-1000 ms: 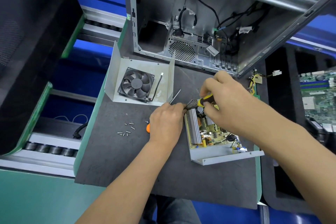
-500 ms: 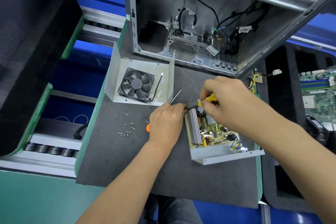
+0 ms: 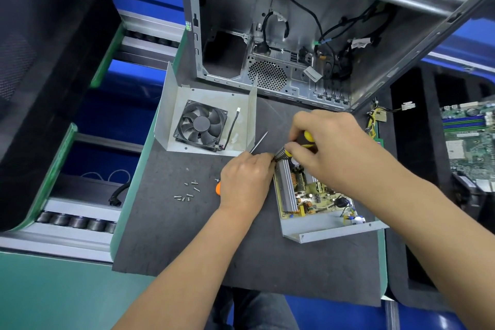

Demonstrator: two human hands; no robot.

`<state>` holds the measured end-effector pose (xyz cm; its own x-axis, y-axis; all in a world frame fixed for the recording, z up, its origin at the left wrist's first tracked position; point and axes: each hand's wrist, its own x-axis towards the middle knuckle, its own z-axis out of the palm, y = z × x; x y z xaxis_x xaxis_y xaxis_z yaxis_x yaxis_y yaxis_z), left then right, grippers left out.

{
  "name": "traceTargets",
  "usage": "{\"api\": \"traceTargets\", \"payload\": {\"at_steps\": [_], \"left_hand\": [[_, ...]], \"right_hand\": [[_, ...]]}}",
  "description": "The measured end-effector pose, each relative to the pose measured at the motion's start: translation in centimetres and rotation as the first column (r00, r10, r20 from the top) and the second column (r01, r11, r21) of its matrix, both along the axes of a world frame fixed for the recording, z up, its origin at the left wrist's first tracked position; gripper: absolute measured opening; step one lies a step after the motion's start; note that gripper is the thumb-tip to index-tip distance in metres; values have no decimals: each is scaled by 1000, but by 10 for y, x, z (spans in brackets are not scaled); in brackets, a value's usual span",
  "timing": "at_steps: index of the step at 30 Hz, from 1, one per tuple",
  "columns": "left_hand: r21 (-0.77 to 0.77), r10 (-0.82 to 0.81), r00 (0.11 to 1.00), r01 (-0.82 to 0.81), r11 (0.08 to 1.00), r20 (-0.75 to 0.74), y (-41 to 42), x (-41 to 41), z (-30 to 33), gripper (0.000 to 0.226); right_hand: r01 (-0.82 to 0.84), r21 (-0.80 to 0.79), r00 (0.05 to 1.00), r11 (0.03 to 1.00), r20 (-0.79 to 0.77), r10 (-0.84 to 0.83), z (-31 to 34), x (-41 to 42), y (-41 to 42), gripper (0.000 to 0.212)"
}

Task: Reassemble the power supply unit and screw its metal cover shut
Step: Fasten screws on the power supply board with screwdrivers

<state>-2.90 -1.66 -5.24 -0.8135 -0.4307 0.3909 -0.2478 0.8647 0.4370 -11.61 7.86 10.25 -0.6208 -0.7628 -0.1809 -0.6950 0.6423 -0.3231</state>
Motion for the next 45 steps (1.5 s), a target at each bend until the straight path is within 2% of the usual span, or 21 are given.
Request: {"api": "traceTargets", "payload": {"at_steps": [5, 7, 9, 11, 14, 18, 25, 27, 33, 35, 40, 45], "left_hand": [[8, 2, 1000, -2, 1000, -3, 0, 0, 0, 20], [10, 2, 1000, -2, 1000, 0, 0, -1, 0, 21], [11, 5, 1000, -6, 1000, 3, 0, -1, -1, 23], [8, 10, 1000, -10, 1000, 11, 0, -2, -3, 22], [3, 6, 1000, -6, 1000, 10, 1, -1, -5, 19], [4, -2, 1000, 2, 1000, -8, 0, 0, -5, 18], [7, -2, 1000, 2, 1000, -11, 0, -1, -5, 15], [5, -3, 1000, 3, 1000, -14, -1, -1, -5, 15], [12, -8, 1000, 8, 1000, -13, -1, 0, -3, 16], [16, -8, 1000, 8, 1000, -11, -1, -1, -3, 16], [20, -8, 1000, 8, 1000, 0, -1, -1, -3, 18], [19, -14, 1000, 14, 1000, -15, -2, 0, -3, 19]], "right_hand": [[-18, 126, 989, 992, -143, 36, -1, 1, -5, 21], [8, 138, 995, 990, -99, 5, -2, 2, -4, 17], [29, 89, 999, 996, 22, -31, 1, 2, -4, 11], [16, 68, 998, 998, 61, -20, 2, 3, -3, 13], [9, 78, 1000, 997, -4, -9, 3, -1, -2, 4], [14, 223, 989, 975, -147, 19, 2, -1, -2, 22], [-19, 121, 1000, 992, 4, 18, -1, 2, -1, 7], [-15, 105, 999, 994, -36, 19, -1, 1, -2, 3], [-30, 221, 974, 975, -213, 78, -6, 1, -6, 26], [-49, 243, 972, 969, -211, 102, -4, 2, -7, 26], [-50, 184, 992, 982, -105, 70, 0, 4, -2, 8], [-63, 271, 973, 960, -198, 120, 1, -1, -4, 18]]}}
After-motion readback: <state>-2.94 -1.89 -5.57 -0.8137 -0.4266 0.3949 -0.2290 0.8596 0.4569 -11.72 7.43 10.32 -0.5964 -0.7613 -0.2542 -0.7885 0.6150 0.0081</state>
